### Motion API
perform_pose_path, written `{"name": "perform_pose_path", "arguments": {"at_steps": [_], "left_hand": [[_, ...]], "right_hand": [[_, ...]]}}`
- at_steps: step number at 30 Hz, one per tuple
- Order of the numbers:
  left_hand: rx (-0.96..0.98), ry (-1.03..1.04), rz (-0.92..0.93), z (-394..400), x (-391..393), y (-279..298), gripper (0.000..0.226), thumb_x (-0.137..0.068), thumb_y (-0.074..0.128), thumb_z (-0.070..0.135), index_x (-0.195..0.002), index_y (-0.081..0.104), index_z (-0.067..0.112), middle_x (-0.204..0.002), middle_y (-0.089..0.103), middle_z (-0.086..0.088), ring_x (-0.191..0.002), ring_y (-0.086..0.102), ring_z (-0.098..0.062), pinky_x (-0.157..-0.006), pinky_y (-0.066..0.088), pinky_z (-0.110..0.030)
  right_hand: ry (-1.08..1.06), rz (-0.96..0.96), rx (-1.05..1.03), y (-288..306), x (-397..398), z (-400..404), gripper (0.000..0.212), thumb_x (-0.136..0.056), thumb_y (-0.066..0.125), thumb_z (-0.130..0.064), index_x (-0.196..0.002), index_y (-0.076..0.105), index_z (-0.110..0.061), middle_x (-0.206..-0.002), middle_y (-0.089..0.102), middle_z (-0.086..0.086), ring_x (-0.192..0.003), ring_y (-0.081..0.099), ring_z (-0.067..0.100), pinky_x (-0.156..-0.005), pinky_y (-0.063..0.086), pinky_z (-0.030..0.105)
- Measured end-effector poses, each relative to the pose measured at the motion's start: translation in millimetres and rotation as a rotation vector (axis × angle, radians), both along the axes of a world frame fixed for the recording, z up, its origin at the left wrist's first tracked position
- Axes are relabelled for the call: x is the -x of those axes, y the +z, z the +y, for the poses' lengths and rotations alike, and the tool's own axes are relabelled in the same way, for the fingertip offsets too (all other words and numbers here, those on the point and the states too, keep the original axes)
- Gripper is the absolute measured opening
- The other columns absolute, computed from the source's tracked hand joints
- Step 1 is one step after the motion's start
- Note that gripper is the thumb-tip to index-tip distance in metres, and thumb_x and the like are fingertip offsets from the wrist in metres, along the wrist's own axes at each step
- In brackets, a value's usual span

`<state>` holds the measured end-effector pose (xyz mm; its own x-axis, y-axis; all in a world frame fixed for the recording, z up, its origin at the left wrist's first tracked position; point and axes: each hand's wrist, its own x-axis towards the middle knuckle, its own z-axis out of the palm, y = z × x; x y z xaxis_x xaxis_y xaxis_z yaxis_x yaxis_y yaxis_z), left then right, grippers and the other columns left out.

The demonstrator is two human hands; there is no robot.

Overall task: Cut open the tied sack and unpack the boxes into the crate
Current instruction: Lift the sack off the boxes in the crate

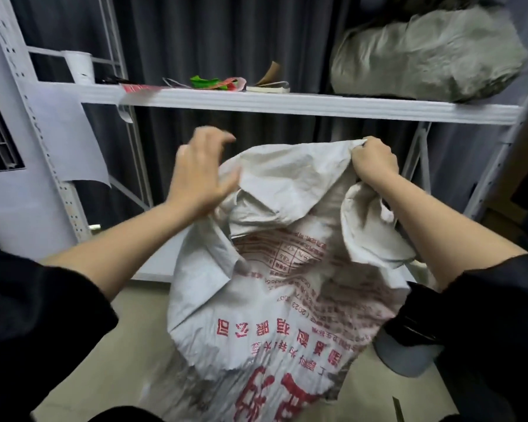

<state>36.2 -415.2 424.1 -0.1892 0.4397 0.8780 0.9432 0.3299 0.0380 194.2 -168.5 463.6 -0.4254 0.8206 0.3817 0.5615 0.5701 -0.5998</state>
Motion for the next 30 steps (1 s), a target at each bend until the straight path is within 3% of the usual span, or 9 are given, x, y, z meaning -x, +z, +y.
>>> {"name": "perform_pose_path", "arguments": {"at_steps": [3,6,9,14,17,20,23,25,30], "left_hand": [[0.288,-0.156,0.464,-3,-16,-48,0.039,-0.074,0.058,0.045,-0.099,0.052,0.015,-0.107,0.063,-0.012,-0.097,0.057,-0.026,-0.083,0.037,-0.038],[0.501,0.049,0.456,-4,-15,-101,0.062,-0.066,0.059,0.056,-0.107,0.047,0.011,-0.114,0.058,-0.013,-0.116,0.050,-0.030,-0.099,0.033,-0.048],[0.460,0.221,0.259,-2,-7,-119,0.088,-0.057,0.066,0.061,-0.121,0.039,0.008,-0.126,0.041,-0.014,-0.133,0.034,-0.035,-0.110,0.019,-0.063],[0.255,0.302,-0.007,9,1,-113,0.123,-0.054,0.076,0.061,-0.146,0.011,0.012,-0.151,0.014,-0.010,-0.144,0.014,-0.029,-0.113,0.004,-0.060],[-0.011,0.356,-0.284,11,0,-99,0.100,-0.078,0.063,0.055,-0.151,0.009,0.012,-0.157,0.012,-0.014,-0.146,0.012,-0.031,-0.118,0.003,-0.050],[-0.293,0.327,-0.754,3,5,-85,0.052,-0.100,0.032,0.036,-0.148,0.026,0.018,-0.154,0.027,-0.007,-0.130,0.039,-0.020,-0.105,0.033,-0.036],[-0.161,0.066,-0.984,-9,21,-76,0.013,-0.093,0.050,0.019,-0.098,0.060,0.012,-0.100,0.062,-0.004,-0.094,0.054,-0.023,-0.072,0.041,-0.025],[-0.087,-0.023,-1.072,-16,33,-67,0.014,-0.091,0.050,0.014,-0.087,0.063,0.010,-0.093,0.065,-0.006,-0.098,0.060,-0.030,-0.080,0.047,-0.035],[0.165,-0.483,-1.561,-41,29,-46,0.026,-0.091,0.048,0.012,-0.106,0.066,0.022,-0.100,0.072,-0.003,-0.088,0.071,-0.017,-0.073,0.058,-0.025]], "right_hand": [[-0.030,-0.024,0.104,6,-1,9,0.042,-0.091,0.034,-0.019,-0.126,0.052,-0.003,-0.132,0.054,0.019,-0.120,0.049,0.039,-0.092,0.039,0.036],[0.089,0.005,0.210,11,-7,11,0.045,-0.088,0.038,-0.033,-0.114,0.061,-0.005,-0.119,0.059,0.015,-0.112,0.054,0.033,-0.087,0.037,0.032],[0.236,0.038,0.270,11,-15,15,0.042,-0.082,0.044,-0.050,-0.077,0.064,-0.013,-0.095,0.064,0.006,-0.089,0.057,0.024,-0.080,0.039,0.029],[0.427,-0.004,0.287,17,-20,13,0.059,-0.079,0.042,-0.066,-0.098,0.072,-0.019,-0.093,0.073,0.000,-0.089,0.066,0.016,-0.089,0.048,0.033],[0.563,-0.021,0.359,20,-20,15,0.044,-0.088,0.039,-0.054,-0.094,0.070,-0.024,-0.090,0.075,-0.004,-0.086,0.070,0.010,-0.081,0.052,0.028],[0.616,0.010,0.426,19,-29,25,0.037,-0.098,0.032,-0.037,-0.084,0.063,-0.023,-0.068,0.071,-0.009,-0.063,0.066,0.004,-0.058,0.048,0.021],[0.683,0.082,0.496,13,-41,44,0.041,-0.100,0.028,-0.033,-0.102,0.065,-0.015,-0.079,0.074,-0.004,-0.066,0.067,0.007,-0.058,0.049,0.020],[0.703,0.075,0.567,8,-49,54,0.046,-0.096,0.035,-0.042,-0.115,0.064,-0.011,-0.095,0.068,0.010,-0.061,0.060,0.019,-0.046,0.040,0.017],[0.551,-0.121,0.766,-6,-70,81,0.077,-0.070,0.051,-0.082,-0.115,0.067,-0.022,-0.115,0.059,0.006,-0.104,0.053,0.024,-0.097,0.040,0.033]]}}
